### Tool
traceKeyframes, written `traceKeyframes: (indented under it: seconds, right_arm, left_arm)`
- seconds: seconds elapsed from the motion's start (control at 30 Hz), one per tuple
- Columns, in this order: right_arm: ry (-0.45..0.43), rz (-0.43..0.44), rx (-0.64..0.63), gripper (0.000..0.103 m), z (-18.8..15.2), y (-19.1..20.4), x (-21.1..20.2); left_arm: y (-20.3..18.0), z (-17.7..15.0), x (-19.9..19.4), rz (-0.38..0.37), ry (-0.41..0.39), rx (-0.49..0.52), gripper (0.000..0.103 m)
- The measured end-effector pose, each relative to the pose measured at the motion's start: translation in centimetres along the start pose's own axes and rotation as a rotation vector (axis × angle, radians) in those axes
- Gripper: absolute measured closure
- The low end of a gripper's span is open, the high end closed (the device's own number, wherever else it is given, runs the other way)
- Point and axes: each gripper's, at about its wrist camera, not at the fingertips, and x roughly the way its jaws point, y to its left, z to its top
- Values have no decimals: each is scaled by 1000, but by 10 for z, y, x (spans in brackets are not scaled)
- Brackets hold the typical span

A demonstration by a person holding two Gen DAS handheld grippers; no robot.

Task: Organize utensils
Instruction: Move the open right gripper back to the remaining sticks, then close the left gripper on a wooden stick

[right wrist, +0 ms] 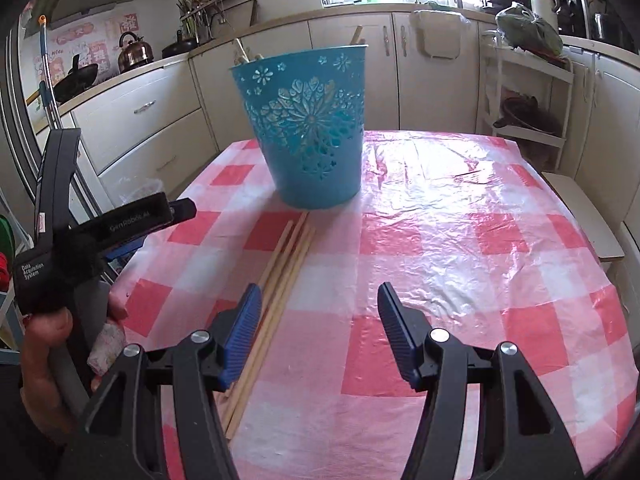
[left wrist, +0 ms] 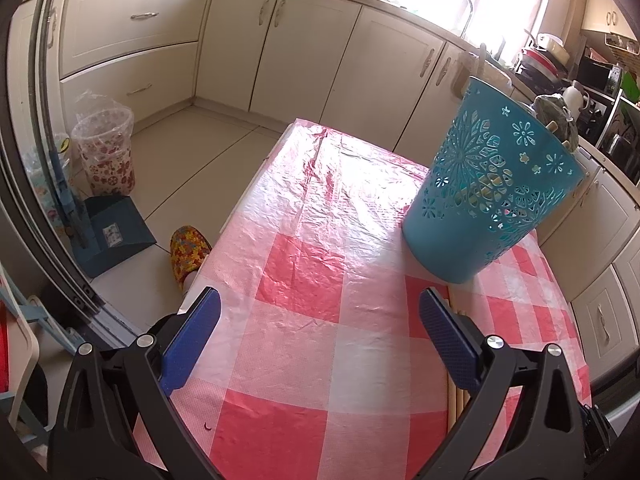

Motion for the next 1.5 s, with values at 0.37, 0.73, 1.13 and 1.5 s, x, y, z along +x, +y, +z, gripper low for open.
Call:
traceKeyframes:
  seconds: [0.37, 0.73, 1.13, 1.5]
  right_arm:
    - [99, 14, 31, 66, 16, 4, 36]
    - [206, -20, -34, 73, 21, 10, 62]
    - [279, -55, -145, 87, 29, -7, 62]
    - [258, 30, 48, 86, 28, -51, 54]
  left_arm:
    - [-5, 0, 2, 4, 13, 23, 8]
    - [-8, 0, 5, 14, 24, 44, 8]
    - [-39, -6, 10, 2, 74, 207, 8]
    - [-92, -23, 31, 83, 184, 402, 8]
